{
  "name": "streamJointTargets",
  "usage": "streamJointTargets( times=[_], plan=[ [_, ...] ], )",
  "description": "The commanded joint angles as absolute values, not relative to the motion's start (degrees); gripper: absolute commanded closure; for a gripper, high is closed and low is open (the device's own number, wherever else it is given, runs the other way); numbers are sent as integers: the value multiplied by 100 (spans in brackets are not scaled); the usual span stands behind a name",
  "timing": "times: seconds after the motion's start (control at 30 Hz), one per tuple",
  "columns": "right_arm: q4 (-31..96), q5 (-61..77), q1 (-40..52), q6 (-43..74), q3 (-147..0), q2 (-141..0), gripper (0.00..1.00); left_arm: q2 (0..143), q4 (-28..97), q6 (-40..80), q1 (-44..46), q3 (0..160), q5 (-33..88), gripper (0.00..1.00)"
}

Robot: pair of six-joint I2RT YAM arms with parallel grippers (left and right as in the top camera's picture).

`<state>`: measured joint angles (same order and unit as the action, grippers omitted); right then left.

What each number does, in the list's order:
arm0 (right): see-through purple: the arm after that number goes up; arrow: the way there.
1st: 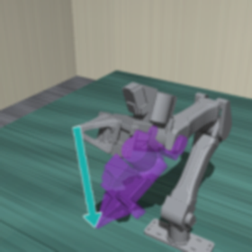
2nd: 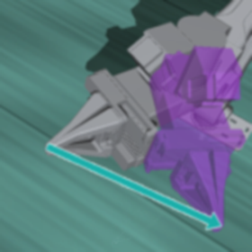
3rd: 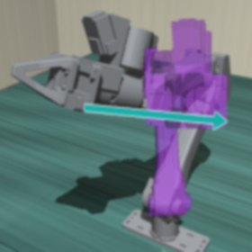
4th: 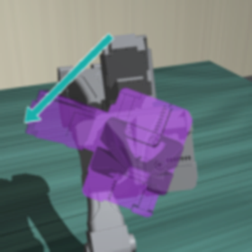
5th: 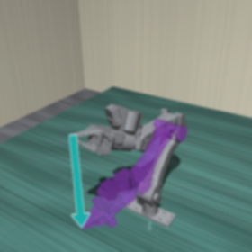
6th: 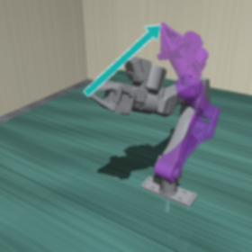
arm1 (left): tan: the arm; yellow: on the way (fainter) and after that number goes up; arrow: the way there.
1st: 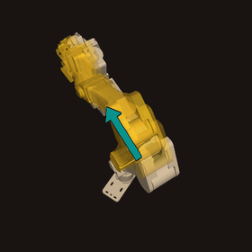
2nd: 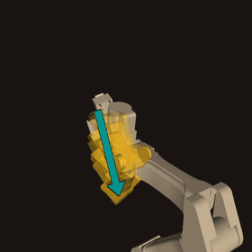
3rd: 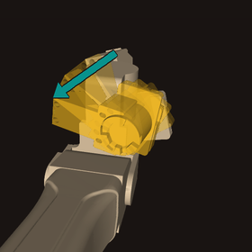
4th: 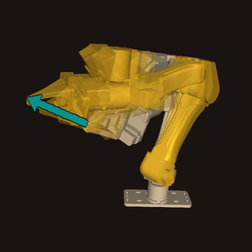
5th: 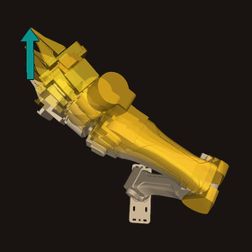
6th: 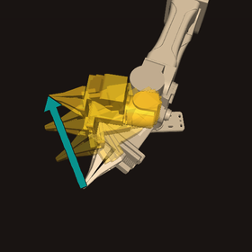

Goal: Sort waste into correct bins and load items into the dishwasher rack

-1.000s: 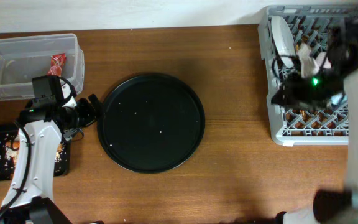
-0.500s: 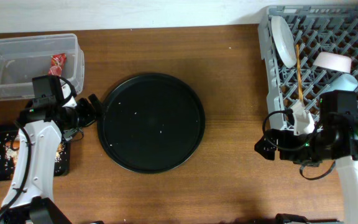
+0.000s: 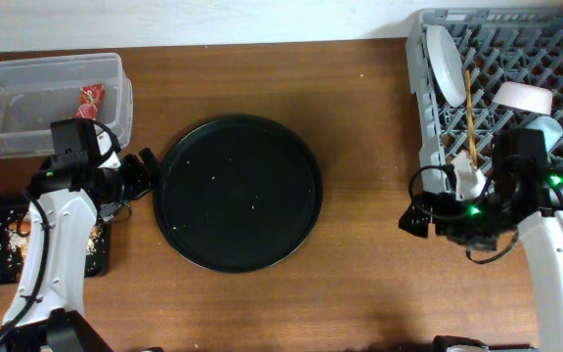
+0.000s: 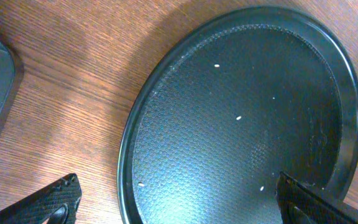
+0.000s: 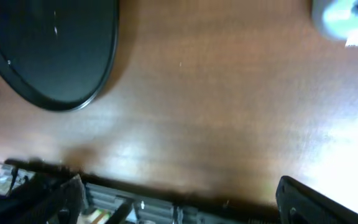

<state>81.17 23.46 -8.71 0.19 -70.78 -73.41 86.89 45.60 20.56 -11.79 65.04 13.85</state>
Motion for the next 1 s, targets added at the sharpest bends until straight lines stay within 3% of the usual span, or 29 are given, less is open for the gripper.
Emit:
streamJointTargets(
  times=[0.0, 0.13, 0.33, 0.43, 0.63, 0.77, 0.97],
  plan=[
    [7483, 2488, -819, 30, -6683, -7172, 2, 8709, 4552, 1966, -1166, 6501, 1367, 1],
    [5878, 2624, -672, 30, -5277, -6423, 2, 8709, 4552, 1966, -1166, 6501, 1367, 1],
    [2029, 3870, -589, 27, -2735, -4814, 2, 8709, 4552, 1966, -1166, 6501, 1367, 1],
    [794, 4086, -576, 27, -1986, -4213, 2, 8709, 4552, 1966, -1166, 6501, 1367, 1],
    [-187, 4029, -276, -266, -1238, -3328, 2, 8709, 4552, 1966, -1166, 6501, 1367, 1],
    [-198, 3938, 91, -1129, -812, -2383, 2, 8709, 4552, 1966, -1166, 6501, 1367, 1],
    [-193, 3470, 187, -1133, -224, -854, 2, 8709, 4552, 1966, -1166, 6501, 1367, 1]
  ],
)
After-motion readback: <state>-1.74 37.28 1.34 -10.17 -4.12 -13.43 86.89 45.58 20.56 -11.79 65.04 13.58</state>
